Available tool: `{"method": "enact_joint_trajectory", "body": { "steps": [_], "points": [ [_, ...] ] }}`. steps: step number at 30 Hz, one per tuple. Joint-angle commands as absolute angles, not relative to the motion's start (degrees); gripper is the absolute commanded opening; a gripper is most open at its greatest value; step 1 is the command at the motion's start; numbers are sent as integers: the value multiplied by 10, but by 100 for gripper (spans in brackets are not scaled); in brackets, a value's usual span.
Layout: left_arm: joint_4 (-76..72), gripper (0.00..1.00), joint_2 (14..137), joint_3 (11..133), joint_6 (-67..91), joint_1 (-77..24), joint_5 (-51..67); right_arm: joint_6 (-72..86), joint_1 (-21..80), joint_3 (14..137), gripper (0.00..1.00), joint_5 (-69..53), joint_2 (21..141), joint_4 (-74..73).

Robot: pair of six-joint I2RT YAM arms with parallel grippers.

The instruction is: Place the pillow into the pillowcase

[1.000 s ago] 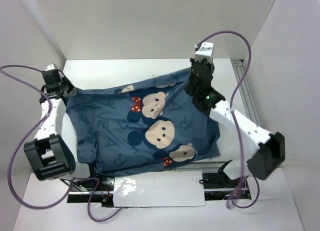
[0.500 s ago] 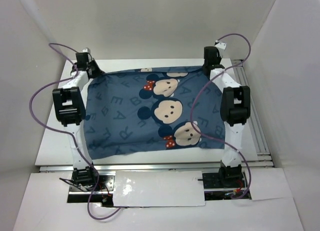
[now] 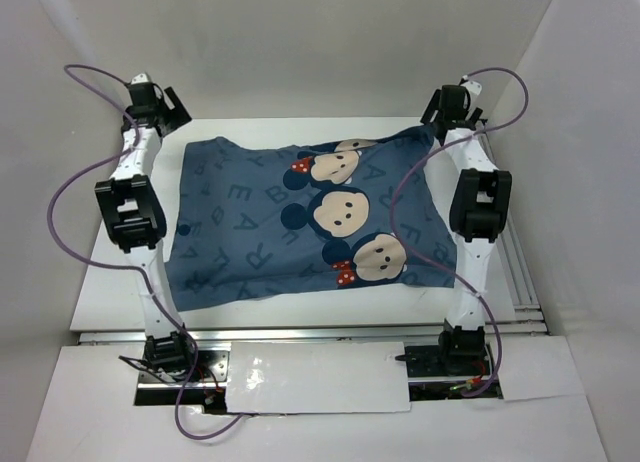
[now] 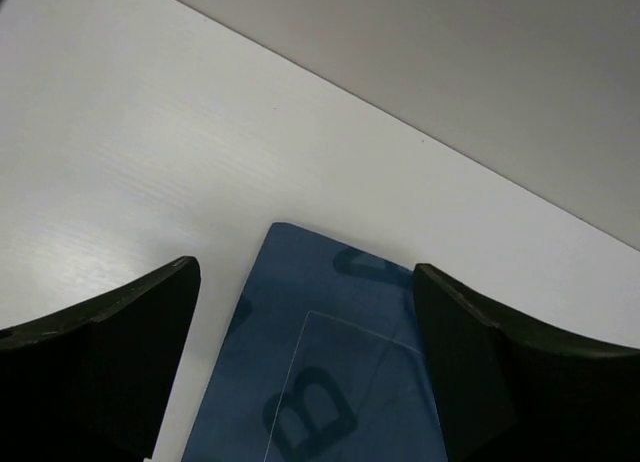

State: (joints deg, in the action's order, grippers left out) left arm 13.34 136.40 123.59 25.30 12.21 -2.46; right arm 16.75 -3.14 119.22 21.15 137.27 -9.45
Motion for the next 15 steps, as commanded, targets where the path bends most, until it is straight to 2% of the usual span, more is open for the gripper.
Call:
{"method": "enact_joint_trajectory", "body": {
  "steps": [1, 6, 9, 12, 13, 14, 15],
  "points": [
    [126, 100, 1252, 1212, 240, 120, -20, 172, -23, 1191, 100, 144, 1283, -138],
    [183, 100, 1107, 1160, 229, 103, -9, 166, -23, 1082, 100, 100, 1129, -179],
    [189, 100, 992, 1072, 236, 83, -9, 166, -23, 1000, 100, 58, 1041, -185],
    [189, 100, 900, 961, 260, 58, -16, 161, -18, 982, 53, 18, 1021, -200],
    [189, 100, 838, 927, 272, 48, -16, 161, -18, 982, 44, 18, 1021, -207],
    [189, 100, 807, 858, 291, 47, -5, 161, -18, 982, 28, 9, 1036, -213],
    [180, 100, 777, 822, 297, 39, 3, 161, -18, 987, 24, 9, 1045, -221]
  ]
}}
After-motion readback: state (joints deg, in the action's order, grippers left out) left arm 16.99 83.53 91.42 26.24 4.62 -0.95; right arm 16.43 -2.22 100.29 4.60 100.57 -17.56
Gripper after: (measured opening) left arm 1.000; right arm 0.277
